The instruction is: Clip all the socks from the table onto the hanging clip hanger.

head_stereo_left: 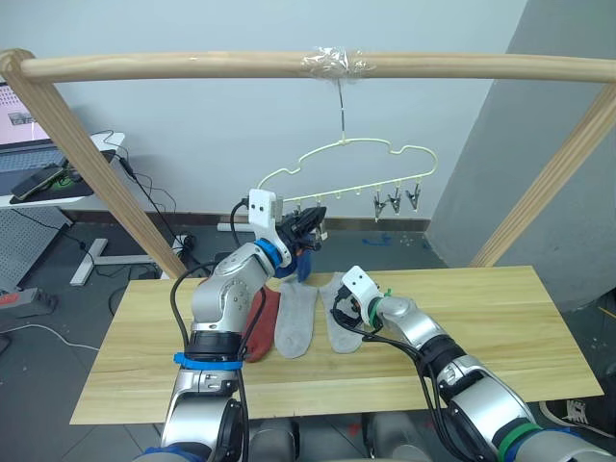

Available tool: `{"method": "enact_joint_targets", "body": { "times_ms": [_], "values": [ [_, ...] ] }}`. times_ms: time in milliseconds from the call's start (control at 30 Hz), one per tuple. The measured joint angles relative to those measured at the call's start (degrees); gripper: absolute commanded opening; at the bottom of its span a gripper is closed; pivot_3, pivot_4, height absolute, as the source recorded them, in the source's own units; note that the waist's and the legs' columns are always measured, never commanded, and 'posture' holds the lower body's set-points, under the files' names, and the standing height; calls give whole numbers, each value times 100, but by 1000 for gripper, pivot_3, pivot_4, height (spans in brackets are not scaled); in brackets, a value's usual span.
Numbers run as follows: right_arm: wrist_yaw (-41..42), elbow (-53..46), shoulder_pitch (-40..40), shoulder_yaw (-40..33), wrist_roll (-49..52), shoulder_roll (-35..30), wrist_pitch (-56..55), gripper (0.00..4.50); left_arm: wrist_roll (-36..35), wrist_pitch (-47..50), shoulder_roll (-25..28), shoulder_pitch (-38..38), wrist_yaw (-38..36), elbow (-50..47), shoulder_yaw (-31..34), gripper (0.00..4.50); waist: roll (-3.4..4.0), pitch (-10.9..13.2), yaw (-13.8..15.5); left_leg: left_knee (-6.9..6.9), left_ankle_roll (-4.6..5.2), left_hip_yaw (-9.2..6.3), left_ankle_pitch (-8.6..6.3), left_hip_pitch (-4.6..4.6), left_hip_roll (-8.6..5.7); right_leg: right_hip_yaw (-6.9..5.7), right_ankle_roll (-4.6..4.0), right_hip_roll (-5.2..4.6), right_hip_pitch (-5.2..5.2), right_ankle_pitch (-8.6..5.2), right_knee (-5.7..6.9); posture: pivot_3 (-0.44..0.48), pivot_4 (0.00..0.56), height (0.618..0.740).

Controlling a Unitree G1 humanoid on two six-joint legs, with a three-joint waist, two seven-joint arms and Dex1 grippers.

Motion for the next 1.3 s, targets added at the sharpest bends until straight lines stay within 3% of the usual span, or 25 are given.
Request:
{"method": "enact_joint_targets", "body": {
  "times_ms": [267, 367, 467, 667, 867, 1000, 1300],
  "values": [
    [296, -400, 366, -6, -196, -240, -224, 919, -14, 105, -7, 0, -10, -51, -2, 56, 1, -1, 13, 0, 0, 0, 0, 7, 4, -1, 0, 4, 10, 0, -7, -52, 130, 740],
    [464, -1186, 844, -111, -193, -599, -88, 35, -278, 389, -67, 1, 22, -112, 94, 56, 1, -1, 36, 0, -1, -2, 0, -3, 4, -3, 2, 3, 8, -1, -16, -69, 130, 740],
    [627, -1850, 1232, -279, -139, -897, 197, 35, -664, 763, -160, -14, 174, -129, 342, 56, 0, 0, 25, 0, -1, 1, -1, -6, 7, -2, 2, 4, 5, -1, -19, -75, 129, 740],
    [955, -4356, 2136, -711, 138, -1510, 767, 35, -1488, 1623, -297, -198, 657, -58, 946, 56, -1, 2, -4, -2, -2, 3, -1, -11, 20, -4, 4, 12, -4, -2, -18, -90, 125, 740],
    [985, -6392, 2848, -956, 378, -1820, 805, 35, -1854, 1929, -293, -287, 871, 86, 1179, 56, -2, 2, 23, -3, -5, 6, -3, -14, 21, -4, 5, 12, 0, -3, -31, -104, 124, 740],
    [939, -6853, 3116, -953, 277, -1961, 595, 35, -2203, 2143, -391, -376, 1101, 196, 1452, 56, -6, 5, 13, -3, -6, 9, -4, -14, 22, -3, 5, 12, 0, -3, -36, -121, 121, 740],
    [768, -7164, 2861, -890, 108, -1873, 403, 35, -3015, 2718, -549, -565, 1648, 520, 1845, 56, -7, 5, 10, -8, -6, 8, -4, -18, 22, -5, 5, 12, 0, -2, -47, -141, 115, 740]
  ]
}}
